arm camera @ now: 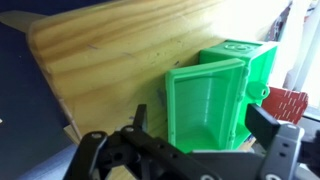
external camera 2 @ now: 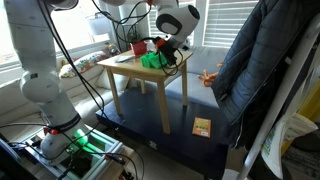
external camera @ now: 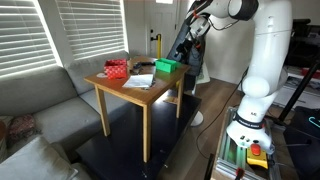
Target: Close the green container
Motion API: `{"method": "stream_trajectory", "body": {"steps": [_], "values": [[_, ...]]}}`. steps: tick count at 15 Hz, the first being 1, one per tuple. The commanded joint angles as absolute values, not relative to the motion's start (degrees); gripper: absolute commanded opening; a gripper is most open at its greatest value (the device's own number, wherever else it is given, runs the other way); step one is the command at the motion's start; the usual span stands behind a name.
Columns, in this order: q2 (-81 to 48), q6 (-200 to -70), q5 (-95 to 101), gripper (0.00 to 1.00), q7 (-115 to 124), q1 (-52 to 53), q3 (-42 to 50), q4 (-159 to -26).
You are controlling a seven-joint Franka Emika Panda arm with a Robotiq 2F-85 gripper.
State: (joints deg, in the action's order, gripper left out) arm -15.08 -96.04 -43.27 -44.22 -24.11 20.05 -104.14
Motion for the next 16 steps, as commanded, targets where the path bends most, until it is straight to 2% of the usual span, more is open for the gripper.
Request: {"method": "stream_trajectory", "body": {"steps": [1, 16], "values": [[-19.3, -89.7, -47.9, 1.00, -45.2, -27.4, 18.2, -98.8], [-27.6, -81.3, -55.4, 1.00, -44.4, -30.8, 15.5, -92.2]]}}
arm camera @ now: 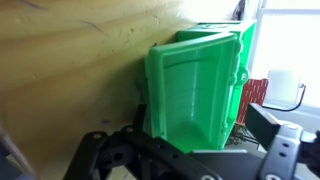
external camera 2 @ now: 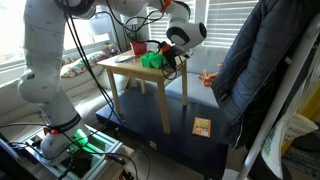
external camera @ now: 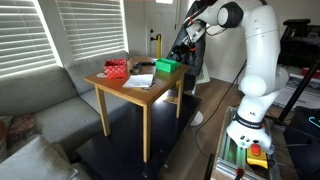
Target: Close the green container
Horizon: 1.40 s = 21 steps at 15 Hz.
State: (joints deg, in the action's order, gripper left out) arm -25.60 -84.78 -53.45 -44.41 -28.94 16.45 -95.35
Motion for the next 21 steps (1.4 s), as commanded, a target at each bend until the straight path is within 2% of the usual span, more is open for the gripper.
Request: {"method": "stream_trajectory", "body": {"steps": [1, 21], "values": [[-27.8, -80.8, -55.7, 1.00, -44.4, -31.0, 15.5, -91.8], [-26.3, -70.9, -59.5, 1.00, -43.9, -34.5, 15.8, -87.8]]}}
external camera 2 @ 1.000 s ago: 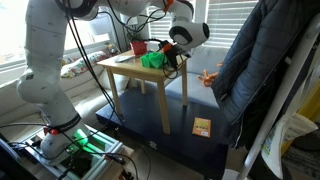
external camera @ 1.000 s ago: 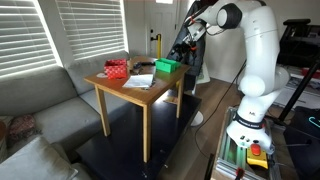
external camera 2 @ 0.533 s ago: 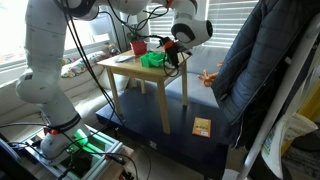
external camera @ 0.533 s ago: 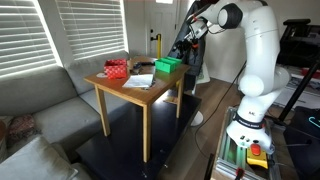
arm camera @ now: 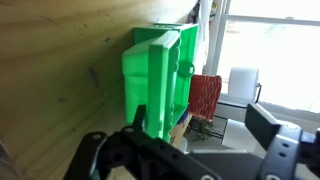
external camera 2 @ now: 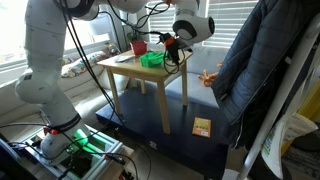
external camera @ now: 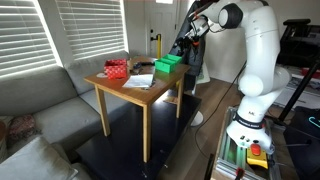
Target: Close the green container
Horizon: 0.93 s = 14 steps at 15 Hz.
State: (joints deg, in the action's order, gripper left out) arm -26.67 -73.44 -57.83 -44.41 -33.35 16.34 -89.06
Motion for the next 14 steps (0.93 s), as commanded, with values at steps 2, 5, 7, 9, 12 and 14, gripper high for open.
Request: {"method": "stream_trajectory", "body": {"steps": [2, 5, 7, 9, 12, 14], "values": [[-26.1, -70.1, -59.8, 1.00, -43.7, -34.5, 15.8, -87.4], [-25.8, -68.8, -59.9, 1.00, -43.4, -34.5, 15.8, -86.8], [-25.8, -68.0, -60.2, 1.00, -43.2, -34.5, 15.8, -86.4], [-25.7, -67.2, -60.3, 1.00, -43.0, -34.4, 15.8, -86.0], [-25.5, -66.3, -60.9, 1.00, -42.7, -34.3, 15.8, -85.6], [-25.4, -65.9, -61.7, 1.00, -42.3, -34.2, 15.8, -85.4]]}}
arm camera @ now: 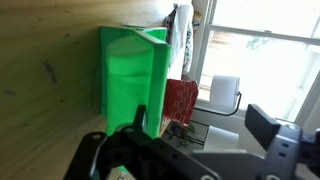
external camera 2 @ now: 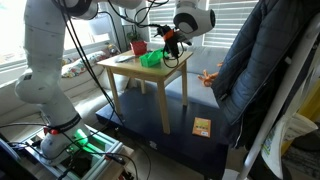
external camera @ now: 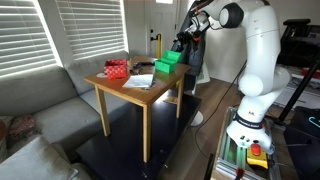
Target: Close the green container
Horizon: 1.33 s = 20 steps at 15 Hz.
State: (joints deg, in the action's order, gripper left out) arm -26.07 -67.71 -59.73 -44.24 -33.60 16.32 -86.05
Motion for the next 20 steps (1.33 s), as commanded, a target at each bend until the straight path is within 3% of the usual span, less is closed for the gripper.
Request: {"method": "stream_trajectory", "body": {"steps": [1, 13, 20], "values": [[-25.2, -65.8, -62.2, 1.00, -42.1, -34.1, 15.7, -85.4], [-23.5, -67.9, -63.9, 1.00, -37.5, -30.5, 15.4, -86.4], [-22.7, -80.4, -58.2, 1.00, -30.8, -26.6, 16.9, -87.9]]}}
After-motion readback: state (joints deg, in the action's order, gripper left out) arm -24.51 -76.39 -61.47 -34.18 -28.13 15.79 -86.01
